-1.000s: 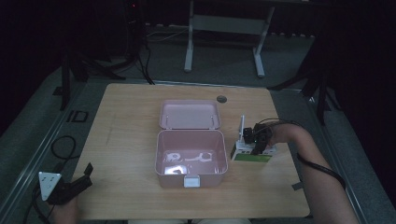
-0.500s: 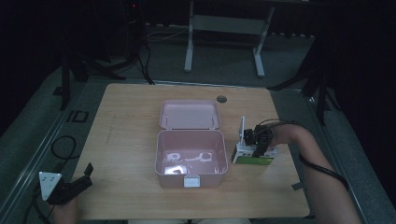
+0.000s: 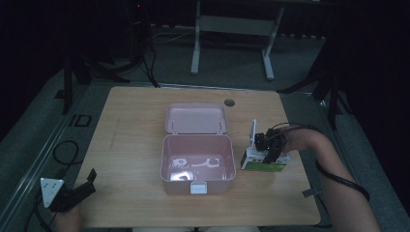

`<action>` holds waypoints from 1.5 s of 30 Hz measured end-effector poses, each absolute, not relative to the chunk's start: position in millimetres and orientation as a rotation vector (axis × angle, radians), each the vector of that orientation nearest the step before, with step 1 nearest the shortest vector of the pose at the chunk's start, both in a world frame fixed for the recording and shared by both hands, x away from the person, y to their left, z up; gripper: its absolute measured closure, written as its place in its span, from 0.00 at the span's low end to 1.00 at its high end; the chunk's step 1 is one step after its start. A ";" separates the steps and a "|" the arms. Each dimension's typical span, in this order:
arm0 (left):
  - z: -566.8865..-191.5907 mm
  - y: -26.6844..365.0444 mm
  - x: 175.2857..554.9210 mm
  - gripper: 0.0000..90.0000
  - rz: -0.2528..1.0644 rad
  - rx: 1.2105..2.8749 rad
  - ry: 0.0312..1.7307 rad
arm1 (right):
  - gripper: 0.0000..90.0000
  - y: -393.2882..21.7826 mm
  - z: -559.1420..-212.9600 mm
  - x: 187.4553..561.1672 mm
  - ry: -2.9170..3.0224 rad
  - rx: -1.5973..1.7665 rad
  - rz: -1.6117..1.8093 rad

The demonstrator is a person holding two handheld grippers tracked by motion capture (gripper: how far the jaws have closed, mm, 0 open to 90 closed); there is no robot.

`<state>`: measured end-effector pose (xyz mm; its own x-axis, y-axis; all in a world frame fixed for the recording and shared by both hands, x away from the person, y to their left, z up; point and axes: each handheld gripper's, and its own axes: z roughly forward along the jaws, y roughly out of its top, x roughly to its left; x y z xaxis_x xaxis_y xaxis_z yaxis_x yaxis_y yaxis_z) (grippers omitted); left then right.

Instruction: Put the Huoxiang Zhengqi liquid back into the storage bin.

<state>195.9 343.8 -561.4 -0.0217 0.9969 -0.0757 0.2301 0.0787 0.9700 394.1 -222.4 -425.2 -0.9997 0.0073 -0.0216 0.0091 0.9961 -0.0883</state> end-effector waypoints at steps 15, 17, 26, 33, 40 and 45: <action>-561.6 343.4 196.2 0.01 1.040 1.313 1.427 | 0.69 -219.5 -393.7 377.3 3.102 0.079 -0.146; -561.7 343.1 196.6 0.01 1.039 1.312 1.428 | 0.69 -218.6 -388.1 374.8 3.101 0.087 -0.151; -561.6 342.9 196.7 0.01 1.041 1.313 1.429 | 0.69 -210.0 -357.7 364.3 3.084 0.096 -0.141; -561.5 343.2 196.6 0.01 1.043 1.314 1.431 | 0.69 -198.0 -339.8 359.6 3.074 0.107 -0.129; -561.3 343.3 196.4 0.01 1.043 1.314 1.430 | 0.69 -181.8 -325.6 355.4 3.066 0.079 -0.113; -561.3 343.4 196.1 0.01 1.043 1.316 1.429 | 0.69 -167.8 -319.3 354.4 3.067 0.047 -0.097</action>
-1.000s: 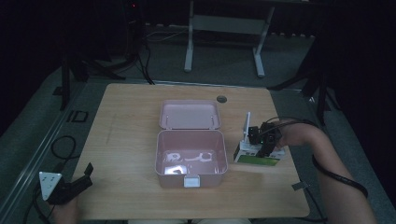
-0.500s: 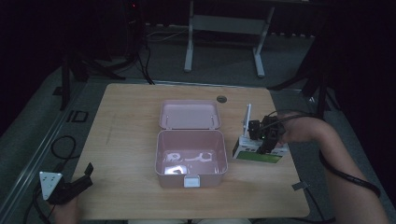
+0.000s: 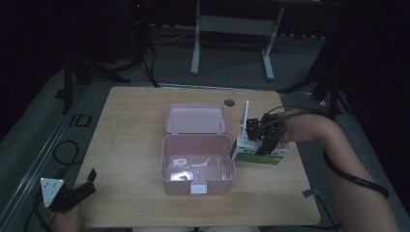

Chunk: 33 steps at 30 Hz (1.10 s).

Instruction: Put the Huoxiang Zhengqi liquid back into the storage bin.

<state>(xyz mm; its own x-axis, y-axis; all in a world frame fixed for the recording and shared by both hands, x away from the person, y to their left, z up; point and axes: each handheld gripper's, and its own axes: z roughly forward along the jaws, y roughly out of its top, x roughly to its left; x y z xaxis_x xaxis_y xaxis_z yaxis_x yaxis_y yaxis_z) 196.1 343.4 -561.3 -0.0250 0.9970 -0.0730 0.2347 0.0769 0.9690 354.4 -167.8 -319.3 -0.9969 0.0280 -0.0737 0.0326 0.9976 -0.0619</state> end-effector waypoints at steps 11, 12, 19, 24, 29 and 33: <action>-561.1 343.7 196.0 0.01 1.040 1.316 1.428 | 0.69 -139.9 -309.5 356.6 3.065 0.032 -0.104; -561.1 343.8 196.0 0.01 1.039 1.319 1.429 | 0.69 -134.1 -307.8 356.1 3.065 0.021 -0.104; -561.3 343.5 196.3 0.01 1.037 1.320 1.428 | 0.69 -112.9 -303.5 352.6 3.067 -0.009 -0.120; -561.4 343.7 196.5 0.01 1.037 1.320 1.428 | 0.69 -98.2 -303.6 350.4 3.072 -0.027 -0.132; -561.2 344.1 196.3 0.01 1.036 1.318 1.429 | 0.69 -83.0 -303.8 347.9 3.080 -0.072 -0.123; -561.1 344.3 196.2 0.01 1.035 1.317 1.430 | 0.69 -69.2 -301.7 344.6 3.099 -0.104 -0.090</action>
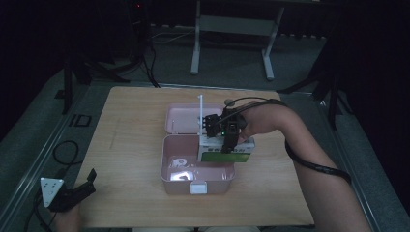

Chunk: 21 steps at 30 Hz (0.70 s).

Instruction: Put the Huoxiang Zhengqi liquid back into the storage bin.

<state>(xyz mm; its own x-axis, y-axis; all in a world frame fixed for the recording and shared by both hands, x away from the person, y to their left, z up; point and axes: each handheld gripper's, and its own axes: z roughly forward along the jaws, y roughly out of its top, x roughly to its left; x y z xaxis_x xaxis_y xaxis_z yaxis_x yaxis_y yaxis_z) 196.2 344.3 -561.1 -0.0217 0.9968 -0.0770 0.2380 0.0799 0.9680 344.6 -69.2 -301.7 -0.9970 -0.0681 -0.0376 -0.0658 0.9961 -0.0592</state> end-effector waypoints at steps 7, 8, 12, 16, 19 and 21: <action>-561.2 344.5 196.8 0.01 1.032 1.319 1.429 | 0.69 -46.3 -302.6 337.2 3.085 -0.159 -0.070; -561.1 344.6 196.8 0.01 1.032 1.318 1.429 | 0.69 -43.5 -303.2 336.4 3.086 -0.166 -0.066; -561.0 345.2 196.5 0.01 1.028 1.315 1.431 | 0.69 -33.4 -309.1 335.2 3.096 -0.173 -0.069; -560.9 345.1 196.4 0.01 1.027 1.315 1.430 | 0.69 -26.0 -319.8 333.7 3.108 -0.185 -0.092; -560.9 345.2 196.3 0.01 1.027 1.311 1.429 | 0.69 -24.1 -330.6 334.9 3.118 -0.195 -0.108; -560.9 345.3 196.3 0.01 1.026 1.313 1.431 | 0.69 -24.0 -334.3 335.8 3.121 -0.195 -0.113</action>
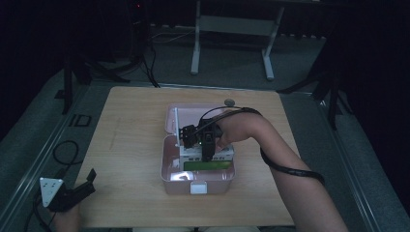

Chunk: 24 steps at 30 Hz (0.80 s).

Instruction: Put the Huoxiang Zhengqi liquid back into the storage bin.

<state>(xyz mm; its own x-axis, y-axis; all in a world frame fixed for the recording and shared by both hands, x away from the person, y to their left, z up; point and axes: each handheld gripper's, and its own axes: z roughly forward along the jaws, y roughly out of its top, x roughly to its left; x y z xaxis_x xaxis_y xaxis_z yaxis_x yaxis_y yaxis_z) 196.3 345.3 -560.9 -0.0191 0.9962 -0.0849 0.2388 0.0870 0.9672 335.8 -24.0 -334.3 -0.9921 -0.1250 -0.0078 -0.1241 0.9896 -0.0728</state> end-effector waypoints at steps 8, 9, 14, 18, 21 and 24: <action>-561.1 345.1 196.6 0.01 1.023 1.321 1.433 | 0.69 -25.4 -372.1 345.2 3.151 -0.161 -0.157; -561.1 345.1 196.6 0.01 1.024 1.320 1.432 | 0.69 -25.7 -375.6 346.1 3.152 -0.156 -0.156; -561.1 345.0 196.8 0.01 1.024 1.321 1.433 | 0.69 -26.2 -393.3 348.6 3.162 -0.160 -0.161; -561.1 344.9 196.8 0.01 1.026 1.322 1.430 | 0.69 -26.0 -405.4 349.5 3.170 -0.174 -0.164; -561.0 345.0 196.8 0.01 1.024 1.318 1.429 | 0.69 -26.8 -413.8 350.2 3.183 -0.171 -0.155; -561.0 345.1 196.7 0.01 1.024 1.325 1.429 | 0.69 -27.7 -422.7 351.1 3.182 -0.176 -0.171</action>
<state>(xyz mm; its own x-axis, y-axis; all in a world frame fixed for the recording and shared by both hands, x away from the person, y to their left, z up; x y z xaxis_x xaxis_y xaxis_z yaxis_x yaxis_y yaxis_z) 196.7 345.1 -561.0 -0.0141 0.9967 -0.0796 0.2455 0.0807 0.9660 351.1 -27.7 -422.7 -0.9927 -0.1072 0.0552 -0.1126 0.9882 -0.1043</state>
